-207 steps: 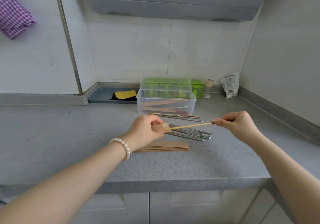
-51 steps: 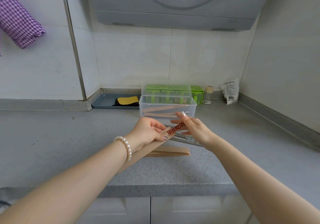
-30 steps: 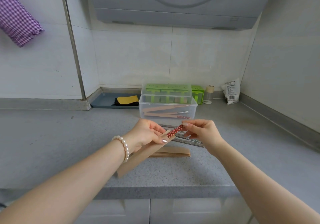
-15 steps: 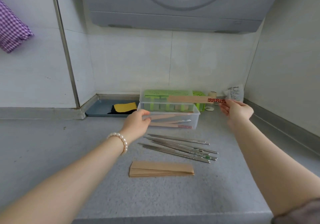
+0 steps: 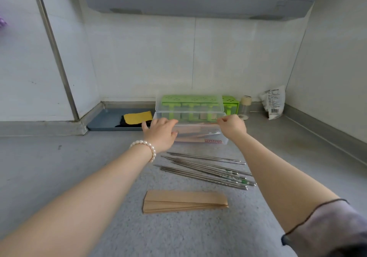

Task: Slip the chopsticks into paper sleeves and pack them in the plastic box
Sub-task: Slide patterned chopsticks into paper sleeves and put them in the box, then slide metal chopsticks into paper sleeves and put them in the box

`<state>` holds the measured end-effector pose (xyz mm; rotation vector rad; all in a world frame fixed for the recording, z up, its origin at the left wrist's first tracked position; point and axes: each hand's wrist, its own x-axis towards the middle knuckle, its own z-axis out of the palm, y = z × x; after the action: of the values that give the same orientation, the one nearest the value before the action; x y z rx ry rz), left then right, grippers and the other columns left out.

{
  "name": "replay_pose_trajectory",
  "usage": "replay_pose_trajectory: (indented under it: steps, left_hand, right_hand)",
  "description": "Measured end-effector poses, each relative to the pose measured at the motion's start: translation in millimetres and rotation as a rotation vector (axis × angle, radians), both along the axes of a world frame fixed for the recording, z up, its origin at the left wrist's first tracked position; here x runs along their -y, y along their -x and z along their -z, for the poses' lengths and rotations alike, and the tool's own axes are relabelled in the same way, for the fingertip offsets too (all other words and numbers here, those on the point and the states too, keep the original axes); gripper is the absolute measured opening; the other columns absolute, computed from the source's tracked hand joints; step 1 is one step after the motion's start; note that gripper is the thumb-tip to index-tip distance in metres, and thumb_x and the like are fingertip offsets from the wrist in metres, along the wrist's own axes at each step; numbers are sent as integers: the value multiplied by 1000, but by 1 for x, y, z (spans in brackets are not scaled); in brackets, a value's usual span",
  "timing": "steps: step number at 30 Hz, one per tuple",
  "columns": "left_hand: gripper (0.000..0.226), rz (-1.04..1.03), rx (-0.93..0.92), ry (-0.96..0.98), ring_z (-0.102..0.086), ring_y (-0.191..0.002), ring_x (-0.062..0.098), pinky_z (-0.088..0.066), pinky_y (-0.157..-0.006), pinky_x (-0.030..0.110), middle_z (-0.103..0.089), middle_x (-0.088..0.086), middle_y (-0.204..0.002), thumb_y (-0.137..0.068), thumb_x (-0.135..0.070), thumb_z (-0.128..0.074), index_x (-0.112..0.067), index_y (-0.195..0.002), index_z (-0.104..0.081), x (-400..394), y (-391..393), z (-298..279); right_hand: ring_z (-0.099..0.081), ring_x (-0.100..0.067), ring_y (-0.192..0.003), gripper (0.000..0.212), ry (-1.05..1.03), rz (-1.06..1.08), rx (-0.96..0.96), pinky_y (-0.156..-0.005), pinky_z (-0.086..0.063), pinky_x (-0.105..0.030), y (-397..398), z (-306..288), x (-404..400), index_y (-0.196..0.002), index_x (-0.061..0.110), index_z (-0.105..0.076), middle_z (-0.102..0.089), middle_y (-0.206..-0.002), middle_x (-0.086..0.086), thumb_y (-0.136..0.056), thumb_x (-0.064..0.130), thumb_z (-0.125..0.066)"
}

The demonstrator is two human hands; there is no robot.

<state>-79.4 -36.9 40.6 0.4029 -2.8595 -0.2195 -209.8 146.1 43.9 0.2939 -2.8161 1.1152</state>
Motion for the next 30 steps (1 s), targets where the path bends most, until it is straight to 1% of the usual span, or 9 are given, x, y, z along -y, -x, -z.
replay_pose_trajectory:
  steps: [1, 3, 6, 11, 17, 22, 25, 27, 30]
  left_hand:
    - [44, -1, 23, 8, -19, -140, 25, -4, -109, 61, -30, 1, -149, -98, -36, -34, -32, -142, -30, 2, 1, 0]
    - [47, -8, 73, 2, -13, -142, 27, -1, -110, 63, -26, 2, -151, -98, -37, -34, -32, -143, -26, 4, 2, 1]
    - [44, -2, 69, -40, -23, -137, 29, -5, -112, 62, -34, 5, -145, -97, -34, -36, -33, -141, -30, 7, -1, 2]
    - [42, 15, 81, -17, -30, -131, 30, -11, -113, 57, -40, 9, -135, -97, -33, -38, -31, -139, -35, 3, -19, -1]
    - [43, 21, 61, -7, -32, -129, 31, -24, -110, 50, -42, 9, -134, -96, -32, -40, -30, -139, -35, 3, -47, 1]
    - [45, 20, 45, 14, -33, -130, 30, -29, -104, 42, -41, 9, -138, -96, -33, -40, -29, -141, -34, 0, -65, 0]
    - [51, 26, 53, 20, -29, -134, 29, -25, -108, 42, -37, 8, -144, -95, -36, -42, -27, -144, -30, -3, -70, 1]
    - [53, 32, -53, 16, -26, -135, 27, -22, -110, 41, -35, 6, -145, -93, -35, -47, -25, -143, -31, -9, -78, 2]
    - [40, 131, -185, -31, -37, -125, 21, -29, -105, 36, -47, 2, -131, -91, -32, -53, -21, -129, -50, -29, -94, 6]
  right_hand:
    - [-54, -36, -100, 36, -88, -66, -43, -80, -38, -34, -1, 4, 0, -73, 19, -66, -63, -74, -10, -94, 36, -42]
    - [-47, -36, -112, 31, -195, -164, -114, -90, -30, -34, -2, 10, -3, -98, 21, -69, -70, -94, -11, -95, 38, -43]
    - [-36, -35, -118, 32, -240, -198, -161, -92, -32, -35, -6, 12, -9, -121, 20, -61, -67, -110, -11, -94, 34, -50]
    - [-42, -35, -111, 26, -213, -234, -223, -89, -33, -34, -15, 14, -16, -105, 16, -69, -71, -96, -11, -95, 30, -50]
    - [-44, -34, -106, 27, -207, -266, -250, -78, -32, -32, -39, 15, -20, -102, 14, -70, -71, -93, -11, -93, 32, -52]
    - [-51, -35, -105, 27, -180, -280, -244, -86, -39, -34, -57, 13, -22, -101, 12, -72, -72, -94, -12, -93, 30, -53]
    - [-55, -31, -107, 29, -140, -291, -257, -97, -38, -31, -70, 8, -27, -109, 8, -69, -68, -109, -12, -93, 28, -53]
    - [-56, -25, -101, 29, -32, -256, -331, -85, -38, -24, -80, 7, -33, -113, 8, -66, -59, -117, -11, -91, 24, -58]
    - [-52, -18, -83, 16, 23, -211, -387, -72, -38, -25, -93, 9, -44, -95, 10, -71, -59, -103, -7, -86, 21, -65]
